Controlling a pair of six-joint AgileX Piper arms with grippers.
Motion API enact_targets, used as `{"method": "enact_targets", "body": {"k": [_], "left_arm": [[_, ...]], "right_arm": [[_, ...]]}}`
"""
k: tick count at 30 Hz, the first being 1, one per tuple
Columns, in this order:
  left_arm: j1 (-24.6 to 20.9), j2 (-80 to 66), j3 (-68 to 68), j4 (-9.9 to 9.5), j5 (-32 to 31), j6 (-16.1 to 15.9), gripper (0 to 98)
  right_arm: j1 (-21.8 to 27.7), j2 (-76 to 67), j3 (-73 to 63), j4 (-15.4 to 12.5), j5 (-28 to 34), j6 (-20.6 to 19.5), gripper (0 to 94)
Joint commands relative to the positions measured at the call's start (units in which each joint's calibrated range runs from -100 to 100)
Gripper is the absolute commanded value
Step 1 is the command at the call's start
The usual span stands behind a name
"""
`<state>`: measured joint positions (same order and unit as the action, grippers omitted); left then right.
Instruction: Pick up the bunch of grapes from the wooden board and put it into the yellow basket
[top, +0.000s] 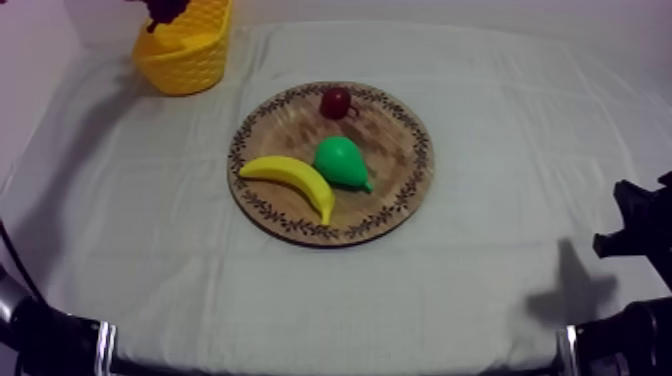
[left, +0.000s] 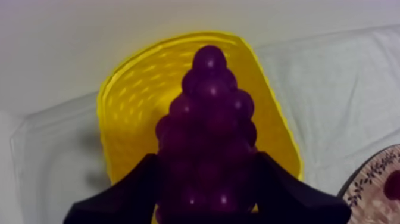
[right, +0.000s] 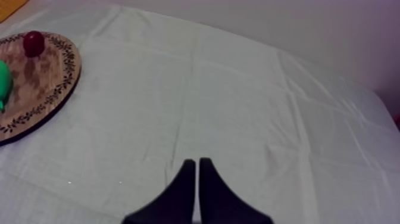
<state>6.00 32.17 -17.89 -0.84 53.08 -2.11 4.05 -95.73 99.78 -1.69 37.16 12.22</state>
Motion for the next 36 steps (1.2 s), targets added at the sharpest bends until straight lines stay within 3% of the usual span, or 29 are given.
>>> {"method": "enact_targets", "body": {"k": [1,20,28,36], "left_arm": [[-0.14,3.13,-1.45,-0.02,-0.02,-0.02,34.1],[-1.23,10.73,-2.71,2.06,-1.03,-1.78,33.2],[-1.74,8.63,1.13,2.08,-5.40,-0.63,65.1],[-2.18,7.04,3.30,1.83,-7.93,0.25,70.2]], "right_arm": [[0.01,-0.02,-0.01,0.01,0.02,0.06,0.5],[0.01,-0.02,-0.01,0.01,0.02,0.06,0.5],[0.01,-0.02,-0.01,0.01,0.02,0.06,0.5],[0.01,-0.02,-0.01,0.01,0.02,0.06,0.5]]}}
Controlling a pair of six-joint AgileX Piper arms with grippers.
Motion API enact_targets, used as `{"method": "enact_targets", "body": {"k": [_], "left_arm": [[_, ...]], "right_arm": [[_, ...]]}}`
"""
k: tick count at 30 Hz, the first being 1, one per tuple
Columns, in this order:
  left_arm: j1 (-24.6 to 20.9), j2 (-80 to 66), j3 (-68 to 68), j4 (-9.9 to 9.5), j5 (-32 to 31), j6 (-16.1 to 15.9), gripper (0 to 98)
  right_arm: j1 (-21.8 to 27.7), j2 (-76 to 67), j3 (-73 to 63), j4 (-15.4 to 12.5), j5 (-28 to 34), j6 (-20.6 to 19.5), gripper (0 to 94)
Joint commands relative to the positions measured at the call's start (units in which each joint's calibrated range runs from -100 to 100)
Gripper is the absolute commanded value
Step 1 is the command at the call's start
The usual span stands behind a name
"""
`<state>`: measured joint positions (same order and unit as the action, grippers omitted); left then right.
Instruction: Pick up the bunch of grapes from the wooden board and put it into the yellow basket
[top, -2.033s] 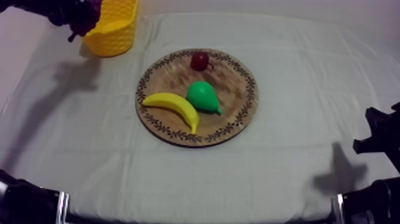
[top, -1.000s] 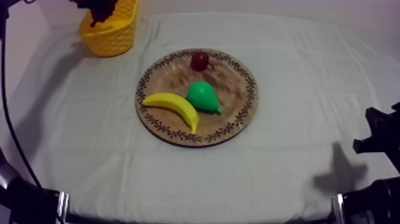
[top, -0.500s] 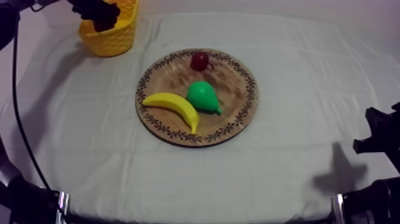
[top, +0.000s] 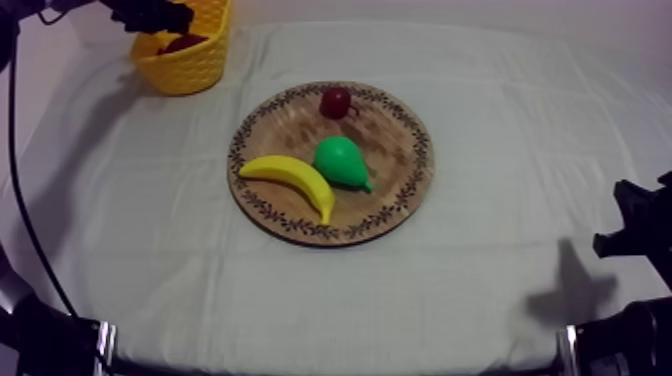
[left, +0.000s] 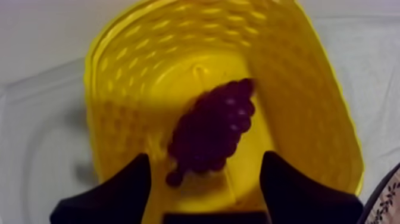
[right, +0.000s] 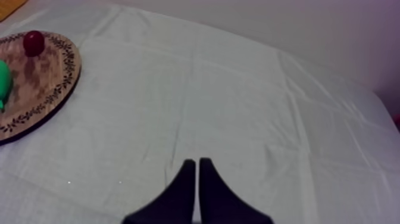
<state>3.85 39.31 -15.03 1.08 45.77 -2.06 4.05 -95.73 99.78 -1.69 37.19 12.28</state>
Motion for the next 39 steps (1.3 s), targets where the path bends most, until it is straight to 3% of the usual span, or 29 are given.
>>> {"method": "enact_targets", "body": {"k": [1,12,24,39], "left_arm": [[-0.05,-0.38,0.97,-0.12,-1.21,0.31,70.3],[-0.19,-5.73,8.26,-0.15,-5.65,0.69,67.2],[1.50,-28.36,33.87,-0.41,-13.90,1.80,61.5],[2.88,-60.35,69.67,-5.52,-20.26,9.02,41.2]], "right_arm": [[0.01,-0.02,-0.01,0.01,-0.01,0.00,0.5],[0.01,-0.02,-0.01,0.01,-0.01,0.00,0.5],[0.01,-0.02,-0.01,0.01,-0.01,0.00,0.5],[0.01,-0.02,-0.01,0.01,-0.01,0.00,0.5]]}}
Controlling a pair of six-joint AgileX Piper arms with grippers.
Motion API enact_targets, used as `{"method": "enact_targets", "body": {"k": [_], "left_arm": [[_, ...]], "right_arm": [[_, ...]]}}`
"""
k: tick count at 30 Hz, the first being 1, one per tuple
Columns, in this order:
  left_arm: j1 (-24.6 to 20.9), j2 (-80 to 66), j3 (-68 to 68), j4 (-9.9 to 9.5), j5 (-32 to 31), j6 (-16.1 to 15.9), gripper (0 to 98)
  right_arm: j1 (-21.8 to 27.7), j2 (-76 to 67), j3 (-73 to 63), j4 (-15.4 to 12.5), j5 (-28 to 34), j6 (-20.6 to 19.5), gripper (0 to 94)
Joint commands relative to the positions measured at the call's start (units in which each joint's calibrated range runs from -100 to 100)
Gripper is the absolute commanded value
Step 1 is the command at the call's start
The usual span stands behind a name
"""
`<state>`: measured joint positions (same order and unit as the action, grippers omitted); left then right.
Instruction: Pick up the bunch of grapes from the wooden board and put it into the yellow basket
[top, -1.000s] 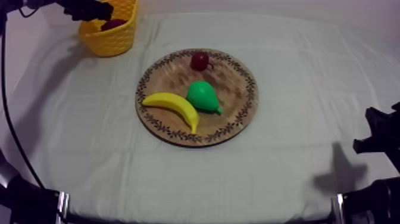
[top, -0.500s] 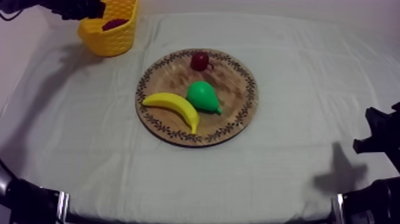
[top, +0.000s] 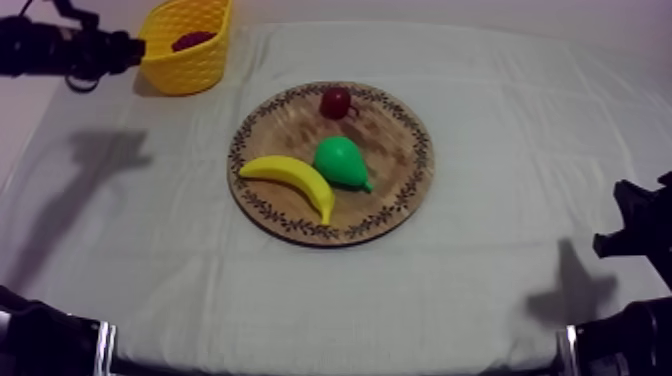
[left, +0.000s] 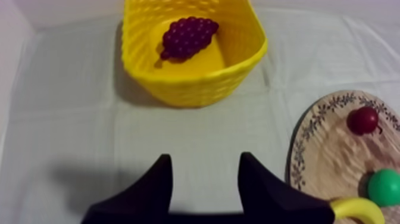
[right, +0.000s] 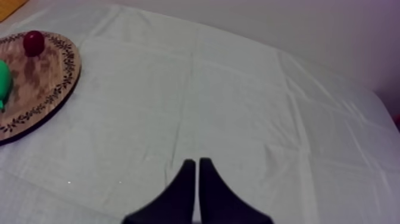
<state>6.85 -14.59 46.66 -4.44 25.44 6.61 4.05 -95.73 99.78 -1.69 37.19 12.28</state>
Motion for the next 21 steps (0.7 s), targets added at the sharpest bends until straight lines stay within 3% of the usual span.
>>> {"method": "enact_targets", "body": {"k": [1,14,21], "left_arm": [[-0.27,-8.72,10.14,-0.08,0.12,0.49,40.7],[-2.74,-35.09,33.97,0.03,5.61,-0.86,34.8],[-3.61,-48.98,40.95,2.19,12.62,-2.66,30.6]], "right_arm": [[0.01,-0.02,-0.01,0.01,-0.01,0.00,0.5],[0.01,-0.02,-0.01,0.01,-0.01,-0.02,0.5],[0.01,-0.02,-0.01,0.01,-0.01,-0.01,0.5]]}}
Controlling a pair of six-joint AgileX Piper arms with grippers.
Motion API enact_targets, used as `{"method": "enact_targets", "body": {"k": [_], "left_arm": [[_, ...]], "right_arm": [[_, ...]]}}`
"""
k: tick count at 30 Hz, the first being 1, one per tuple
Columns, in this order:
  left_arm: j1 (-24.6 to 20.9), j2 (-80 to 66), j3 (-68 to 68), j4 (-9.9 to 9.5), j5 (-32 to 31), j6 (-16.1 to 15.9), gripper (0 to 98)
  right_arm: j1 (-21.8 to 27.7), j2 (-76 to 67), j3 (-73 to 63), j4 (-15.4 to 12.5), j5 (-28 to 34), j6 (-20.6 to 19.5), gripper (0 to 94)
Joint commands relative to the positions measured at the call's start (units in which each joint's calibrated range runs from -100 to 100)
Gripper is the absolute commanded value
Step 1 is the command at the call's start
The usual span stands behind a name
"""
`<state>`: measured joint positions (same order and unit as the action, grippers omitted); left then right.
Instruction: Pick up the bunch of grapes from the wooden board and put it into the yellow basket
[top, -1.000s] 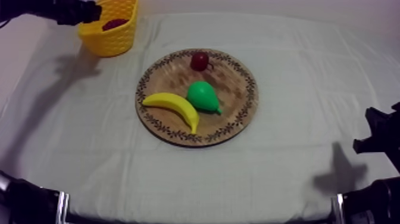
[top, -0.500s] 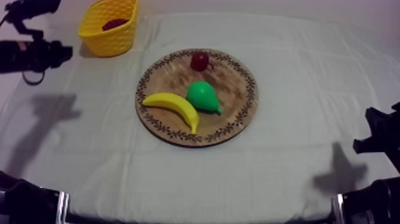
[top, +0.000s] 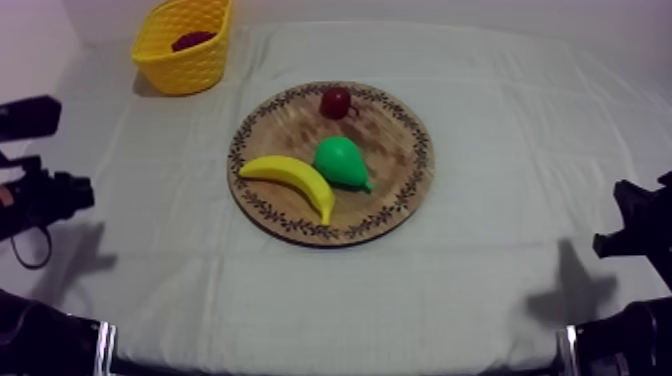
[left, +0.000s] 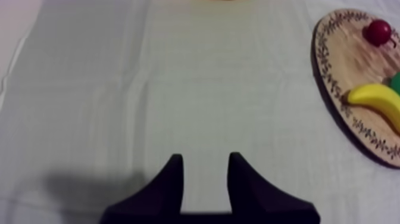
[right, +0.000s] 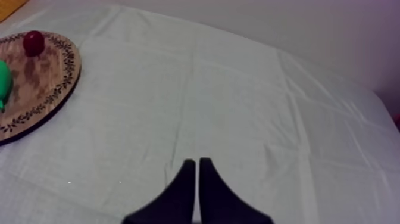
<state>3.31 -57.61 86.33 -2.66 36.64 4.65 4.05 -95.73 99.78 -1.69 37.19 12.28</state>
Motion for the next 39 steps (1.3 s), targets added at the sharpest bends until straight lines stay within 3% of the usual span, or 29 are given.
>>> {"method": "enact_targets", "body": {"k": [1,12,24,39], "left_arm": [[-0.17,-7.77,1.58,0.67,2.40,-1.05,30.0],[-0.34,-25.95,3.76,0.66,8.09,-0.67,18.3],[-2.04,-37.53,5.73,1.18,10.35,-3.06,2.8],[-2.66,-42.18,6.96,1.85,10.99,-3.89,0.1]], "right_arm": [[0.01,-0.02,-0.01,0.01,-0.01,0.00,0.5],[0.01,-0.02,-0.01,0.01,-0.01,0.00,0.5],[0.01,-0.02,-0.01,0.01,-0.01,0.00,0.5],[0.01,-0.02,-0.01,0.01,-0.01,0.00,0.5]]}}
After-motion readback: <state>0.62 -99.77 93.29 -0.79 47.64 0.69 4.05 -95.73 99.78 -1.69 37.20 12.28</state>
